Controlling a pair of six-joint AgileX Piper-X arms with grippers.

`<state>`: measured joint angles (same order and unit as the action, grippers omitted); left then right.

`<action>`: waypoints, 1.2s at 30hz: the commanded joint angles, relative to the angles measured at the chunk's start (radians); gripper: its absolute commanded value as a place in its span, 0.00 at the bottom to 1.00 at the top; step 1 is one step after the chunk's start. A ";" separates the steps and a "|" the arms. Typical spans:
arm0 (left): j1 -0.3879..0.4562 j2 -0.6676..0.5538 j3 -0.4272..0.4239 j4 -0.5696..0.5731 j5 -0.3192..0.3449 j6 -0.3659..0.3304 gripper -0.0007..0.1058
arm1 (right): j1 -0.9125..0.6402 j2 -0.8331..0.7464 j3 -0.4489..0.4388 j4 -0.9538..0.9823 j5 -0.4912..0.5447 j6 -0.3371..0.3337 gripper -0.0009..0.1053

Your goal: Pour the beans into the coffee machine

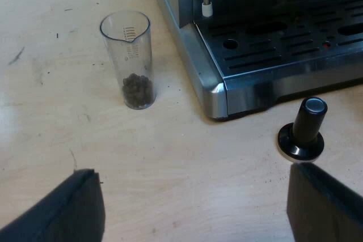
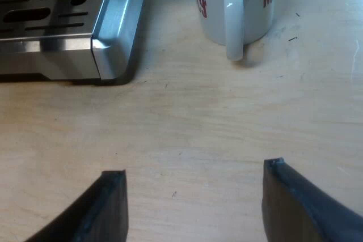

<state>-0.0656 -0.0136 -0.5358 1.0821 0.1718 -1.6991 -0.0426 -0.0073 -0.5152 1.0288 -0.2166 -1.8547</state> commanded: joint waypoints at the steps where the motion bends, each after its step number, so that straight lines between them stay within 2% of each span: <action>1: 0.002 -0.038 -0.016 -0.012 0.006 -0.004 0.65 | -0.004 -0.045 -0.016 -0.007 -0.002 -0.004 0.52; 4: 0.002 -0.038 -0.037 -0.012 0.004 -0.004 0.65 | -0.004 -0.043 -0.042 -0.007 -0.002 -0.004 0.52; 13: 0.002 -0.020 -0.128 -0.020 -0.070 -0.004 0.65 | 0.010 -0.017 -0.143 -0.007 -0.013 -0.004 0.52; 14: 0.002 -0.011 -0.134 -0.031 -0.070 -0.004 0.65 | 0.044 0.031 -0.194 -0.007 -0.057 -0.004 0.52; 22: 0.002 0.098 -0.140 -0.119 -0.070 -0.004 0.65 | 0.164 0.198 -0.312 -0.053 -0.150 -0.010 0.52; 23: 0.002 0.120 -0.140 -0.128 -0.070 -0.004 0.68 | 0.182 0.222 -0.325 -0.077 -0.174 -0.012 0.52; 28: 0.002 0.198 -0.140 -0.166 -0.070 -0.004 0.80 | 0.222 0.270 -0.348 -0.145 -0.236 -0.018 0.52; 32: 0.002 0.246 -0.140 -0.189 -0.070 -0.004 0.80 | 0.300 0.354 -0.351 -0.273 -0.345 -0.062 0.52; 36: 0.002 0.292 -0.134 -0.222 -0.070 -0.004 0.80 | 0.357 0.415 -0.351 -0.321 -0.375 -0.064 0.52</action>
<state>-0.0656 0.2618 -0.6692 0.8938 0.1107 -1.6991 0.2930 0.3875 -0.8556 0.7465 -0.5544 -1.9000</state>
